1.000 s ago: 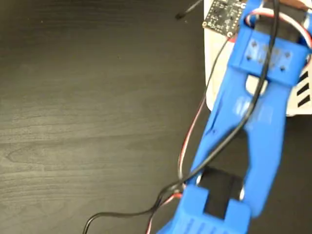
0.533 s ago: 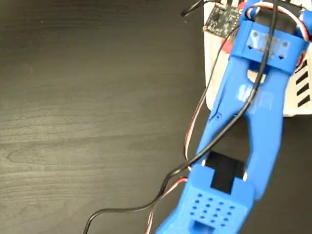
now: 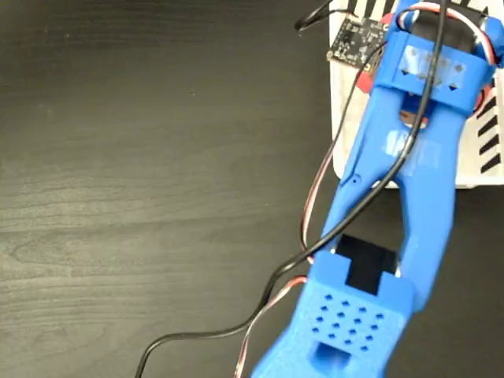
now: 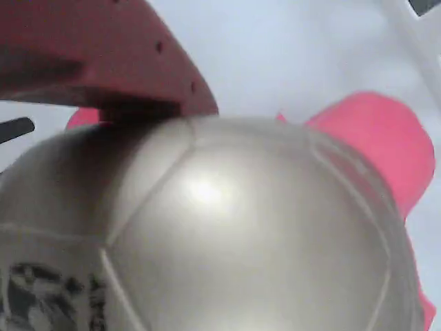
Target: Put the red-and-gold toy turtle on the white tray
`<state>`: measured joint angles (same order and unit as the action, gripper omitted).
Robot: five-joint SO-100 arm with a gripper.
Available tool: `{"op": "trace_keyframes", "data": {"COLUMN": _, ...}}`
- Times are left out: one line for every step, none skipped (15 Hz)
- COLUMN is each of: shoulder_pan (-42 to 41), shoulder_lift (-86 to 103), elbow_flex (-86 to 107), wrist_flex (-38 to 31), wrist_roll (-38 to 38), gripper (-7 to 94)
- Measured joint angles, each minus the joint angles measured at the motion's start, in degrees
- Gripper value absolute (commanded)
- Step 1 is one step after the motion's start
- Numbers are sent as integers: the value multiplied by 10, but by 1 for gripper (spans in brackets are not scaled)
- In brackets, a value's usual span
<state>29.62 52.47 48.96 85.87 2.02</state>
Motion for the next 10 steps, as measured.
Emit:
{"op": "trace_keyframes", "data": {"shoulder_pan": 0, "shoulder_lift": 0, "elbow_flex": 0, "wrist_flex": 4, "wrist_roll": 0, "gripper": 53}}
{"op": "trace_keyframes", "data": {"shoulder_pan": 0, "shoulder_lift": 0, "elbow_flex": 0, "wrist_flex": 9, "wrist_roll": 0, "gripper": 53}}
{"op": "trace_keyframes", "data": {"shoulder_pan": 0, "shoulder_lift": 0, "elbow_flex": 0, "wrist_flex": 9, "wrist_roll": 0, "gripper": 53}}
{"op": "trace_keyframes", "data": {"shoulder_pan": 0, "shoulder_lift": 0, "elbow_flex": 0, "wrist_flex": 9, "wrist_roll": 0, "gripper": 54}}
{"op": "trace_keyframes", "data": {"shoulder_pan": 0, "shoulder_lift": 0, "elbow_flex": 0, "wrist_flex": 9, "wrist_roll": 0, "gripper": 60}}
{"op": "trace_keyframes", "data": {"shoulder_pan": 0, "shoulder_lift": 0, "elbow_flex": 0, "wrist_flex": 13, "wrist_roll": 0, "gripper": 62}}
{"op": "trace_keyframes", "data": {"shoulder_pan": 0, "shoulder_lift": 0, "elbow_flex": 0, "wrist_flex": 18, "wrist_roll": 0, "gripper": 62}}
{"op": "trace_keyframes", "data": {"shoulder_pan": 0, "shoulder_lift": 0, "elbow_flex": 0, "wrist_flex": 19, "wrist_roll": -3, "gripper": 62}}
{"op": "trace_keyframes", "data": {"shoulder_pan": 0, "shoulder_lift": 0, "elbow_flex": 0, "wrist_flex": 19, "wrist_roll": -7, "gripper": 62}}
{"op": "trace_keyframes", "data": {"shoulder_pan": 0, "shoulder_lift": 0, "elbow_flex": 0, "wrist_flex": 19, "wrist_roll": -8, "gripper": 62}}
